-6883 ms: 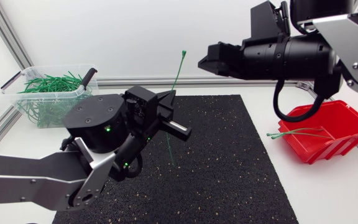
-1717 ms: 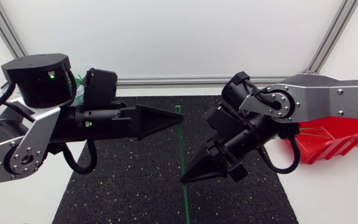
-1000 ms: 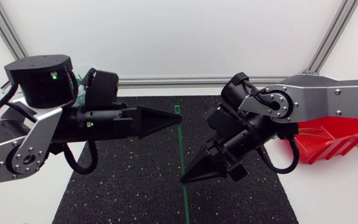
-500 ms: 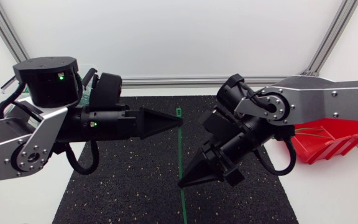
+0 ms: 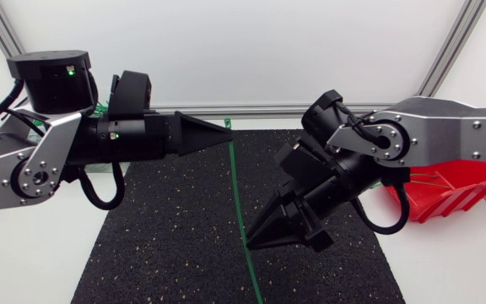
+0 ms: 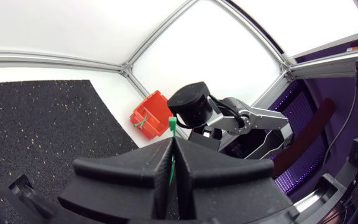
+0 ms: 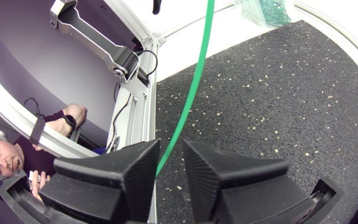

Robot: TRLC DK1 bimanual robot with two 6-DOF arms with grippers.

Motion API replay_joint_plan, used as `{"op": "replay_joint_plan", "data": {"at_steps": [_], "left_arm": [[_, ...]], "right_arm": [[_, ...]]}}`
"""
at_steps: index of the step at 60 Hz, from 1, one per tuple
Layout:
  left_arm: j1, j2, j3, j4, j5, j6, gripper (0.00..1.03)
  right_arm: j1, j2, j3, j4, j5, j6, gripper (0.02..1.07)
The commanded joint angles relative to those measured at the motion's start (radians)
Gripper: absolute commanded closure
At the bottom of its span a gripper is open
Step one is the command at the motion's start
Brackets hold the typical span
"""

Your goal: Take a green cable tie from the red box, thread the tail through the head to close it, then place it in the transparent bin on the left.

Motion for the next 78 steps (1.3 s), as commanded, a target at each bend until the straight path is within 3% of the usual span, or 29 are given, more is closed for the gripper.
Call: {"op": "replay_joint_plan", "data": {"at_steps": [1, 5, 10, 14, 25, 35, 52, 58, 62, 70, 78], "left_arm": [[0.032, 0.031, 0.051, -0.014, 0.024, -0.021, 0.99], [0.052, 0.042, 0.065, -0.023, 0.032, -0.021, 0.99], [0.079, 0.063, 0.093, -0.052, 0.056, -0.021, 0.99], [0.098, 0.08, 0.11, -0.075, 0.072, -0.021, 0.99], [0.13, 0.114, 0.148, -0.13, 0.121, -0.015, 0.99], [0.159, 0.15, 0.182, -0.175, 0.153, -0.012, 0.99], [0.23, 0.201, 0.212, -0.242, 0.225, 0.042, 0.99], [0.246, 0.209, 0.211, -0.261, 0.254, 0.066, 0.99], [0.263, 0.22, 0.211, -0.262, 0.285, 0.069, 0.99], [0.288, 0.246, 0.214, -0.262, 0.323, 0.081, 0.99], [0.299, 0.258, 0.214, -0.262, 0.346, 0.097, 0.99]], "right_arm": [[-0.018, -0.039, -0.014, 0.011, 0.025, -0.01, 0.39], [-0.036, -0.056, -0.016, 0.034, 0.046, -0.011, 0.26], [-0.053, -0.076, -0.017, 0.068, 0.091, -0.031, 0.18], [-0.055, -0.099, -0.025, 0.106, 0.166, -0.085, 0.05], [-0.045, -0.142, -0.023, 0.143, 0.221, -0.145, 0.05], [-0.015, -0.027, 0.078, -0.121, 0.306, -0.323, 0.05], [-0.03, -0.002, 0.09, -0.078, 0.428, -0.505, 0.05], [-0.03, -0.002, 0.053, 0.059, 0.456, -0.53, 0.05], [-0.018, -0.016, 0.009, 0.18, 0.528, -0.537, 0.05], [0.015, -0.074, -0.122, 0.493, 0.611, -0.573, 0.05], [0.028, -0.085, -0.191, 0.708, 0.629, -0.654, 0.05]]}}
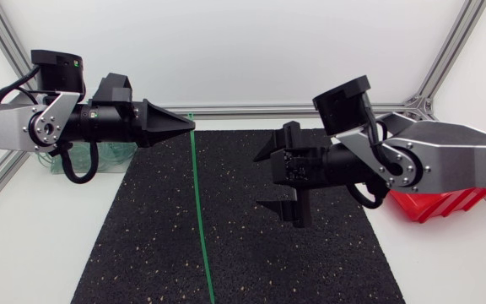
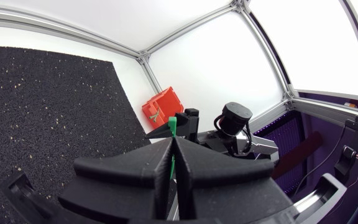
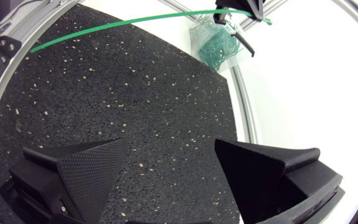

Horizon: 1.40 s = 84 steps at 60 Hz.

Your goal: Take a green cable tie from the red box, thread the tail through the head to close it, then place it in the transparent bin on the left.

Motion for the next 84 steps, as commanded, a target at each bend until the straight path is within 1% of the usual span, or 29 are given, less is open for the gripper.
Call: {"op": "replay_joint_plan", "data": {"at_steps": [1, 6, 11, 18, 26, 40, 46, 59, 68, 73, 75, 79, 84], "left_arm": [[0.01, 0.022, 0.03, -0.005, 0.028, 0.023, 0.99], [0.013, 0.025, 0.032, -0.007, 0.032, 0.026, 0.99], [0.018, 0.036, 0.038, -0.009, 0.035, 0.026, 0.99], [0.029, 0.06, 0.053, -0.016, 0.06, 0.026, 0.99], [0.039, 0.074, 0.053, -0.022, 0.074, 0.037, 0.99], [0.053, 0.085, 0.06, -0.035, 0.106, 0.038, 0.99], [0.055, 0.091, 0.066, -0.038, 0.108, 0.038, 0.99], [0.058, 0.102, 0.07, -0.045, 0.108, 0.038, 0.99], [0.056, 0.103, 0.067, -0.051, 0.108, 0.038, 0.99], [0.049, 0.105, 0.061, -0.053, 0.108, 0.038, 0.99], [0.047, 0.105, 0.06, -0.053, 0.108, 0.04, 0.99], [0.047, 0.108, 0.058, -0.053, 0.108, 0.04, 0.99], [0.047, 0.108, 0.056, -0.053, 0.108, 0.04, 0.99]], "right_arm": [[0.015, -0.019, -0.068, 0.137, 0.021, -0.093, 0.05], [0.023, -0.012, -0.119, 0.319, 0.022, -0.188, 0.05], [0.04, -0.005, -0.134, 0.399, 0.024, -0.291, 0.05], [0.069, 0.011, -0.174, 0.582, 0.024, -0.394, 0.05], [0.121, 0.044, -0.206, 0.734, 0.016, -0.449, 0.05], [0.224, 0.09, -0.238, 0.749, 0.017, -0.586, 0.05], [0.274, 0.091, -0.254, 0.769, 0.025, -0.592, 0.05], [0.34, 0.074, -0.303, 0.77, 0.03, -0.599, 0.06], [0.369, 0.054, -0.347, 0.769, -0.012, -0.601, 0.06], [0.371, 0.054, -0.359, 0.772, -0.036, -0.632, 0.06], [0.371, 0.064, -0.362, 0.786, -0.042, -0.649, 0.06], [0.369, 0.079, -0.381, 0.836, -0.098, -0.708, 0.06], [0.369, 0.084, -0.387, 0.849, -0.122, -0.724, 0.06]]}}
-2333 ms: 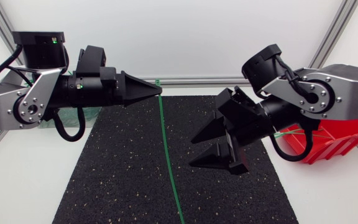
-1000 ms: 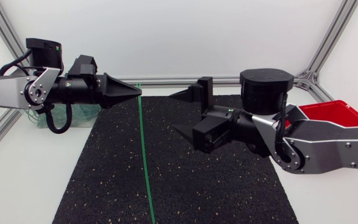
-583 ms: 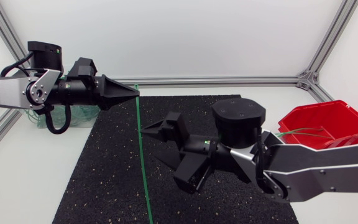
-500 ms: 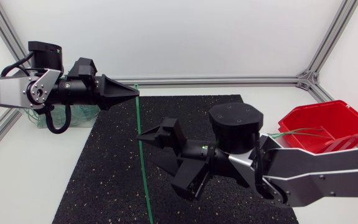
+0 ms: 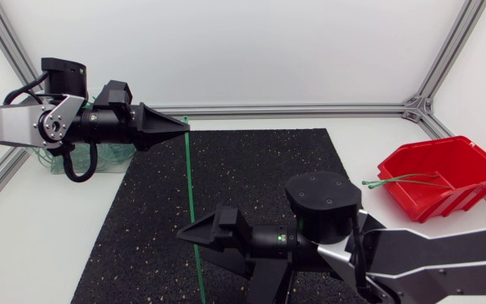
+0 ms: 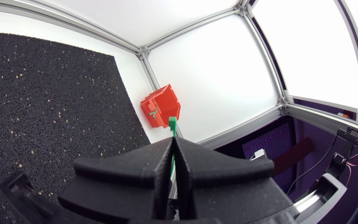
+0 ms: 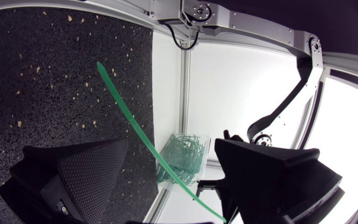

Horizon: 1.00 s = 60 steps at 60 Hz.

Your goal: Take a green cable tie from the red box, thread the tail through the head to close it, then place it in the transparent bin on the left.

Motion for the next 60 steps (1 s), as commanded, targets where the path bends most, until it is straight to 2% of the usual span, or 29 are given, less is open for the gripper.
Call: {"op": "replay_joint_plan", "data": {"at_steps": [1, 14, 25, 45, 58, 60], "left_arm": [[-0.002, 0.021, 0.013, -0.006, 0.022, 0.013, 0.99], [-0.003, 0.021, 0.013, -0.008, 0.022, 0.013, 0.99], [-0.002, 0.021, 0.015, -0.009, 0.022, 0.011, 0.99], [0.0, 0.027, 0.018, -0.011, 0.02, 0.013, 0.99], [0.0, 0.03, 0.021, -0.011, 0.019, 0.011, 0.99], [0.0, 0.03, 0.021, -0.011, 0.019, 0.011, 0.99]], "right_arm": [[0.008, 0.017, -0.03, 0.023, -0.021, -0.06, 0.06], [0.029, 0.017, -0.036, 0.021, -0.025, -0.069, 0.06], [0.032, 0.017, -0.041, 0.02, -0.073, -0.173, 0.06], [0.034, 0.021, -0.072, 0.023, -0.159, -0.173, 0.06], [0.023, 0.061, -0.047, 0.015, -0.166, -0.21, 0.06], [0.018, 0.066, -0.043, 0.012, -0.172, -0.205, 0.09]]}}
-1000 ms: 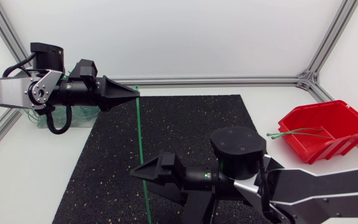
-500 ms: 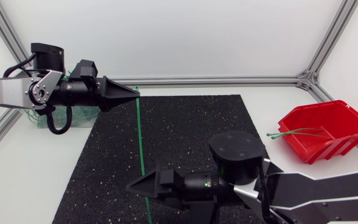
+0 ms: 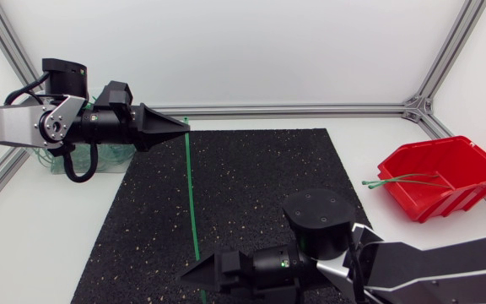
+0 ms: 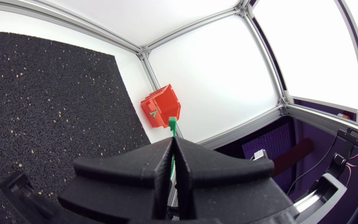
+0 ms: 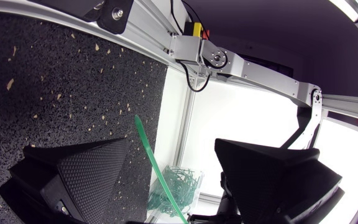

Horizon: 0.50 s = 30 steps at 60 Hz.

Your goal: Take a green cable tie from the red box, thread the tail through the head to close it, then place it in the transparent bin on the left.

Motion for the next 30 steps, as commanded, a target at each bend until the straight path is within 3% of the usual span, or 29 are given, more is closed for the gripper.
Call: {"op": "replay_joint_plan", "data": {"at_steps": [1, 7, 17, 22, 30], "left_arm": [[0.0, 0.026, 0.021, -0.011, 0.019, 0.012, 0.99], [0.001, 0.026, 0.021, -0.011, 0.019, 0.012, 0.99], [0.0, 0.026, 0.018, -0.011, 0.019, 0.013, 0.99], [-0.005, 0.026, 0.018, -0.011, 0.019, 0.013, 0.99], [-0.011, 0.026, 0.018, -0.013, 0.019, 0.013, 0.99]], "right_arm": [[-0.008, 0.03, 0.011, -0.005, -0.016, -0.031, 0.12], [-0.018, 0.031, 0.016, -0.005, -0.036, -0.016, 0.33], [-0.052, 0.03, 0.036, -0.005, -0.046, 0.002, 0.49], [-0.06, 0.033, 0.03, -0.001, -0.047, 0.002, 0.66], [-0.061, 0.036, 0.027, -0.001, -0.046, 0.002, 0.83]]}}
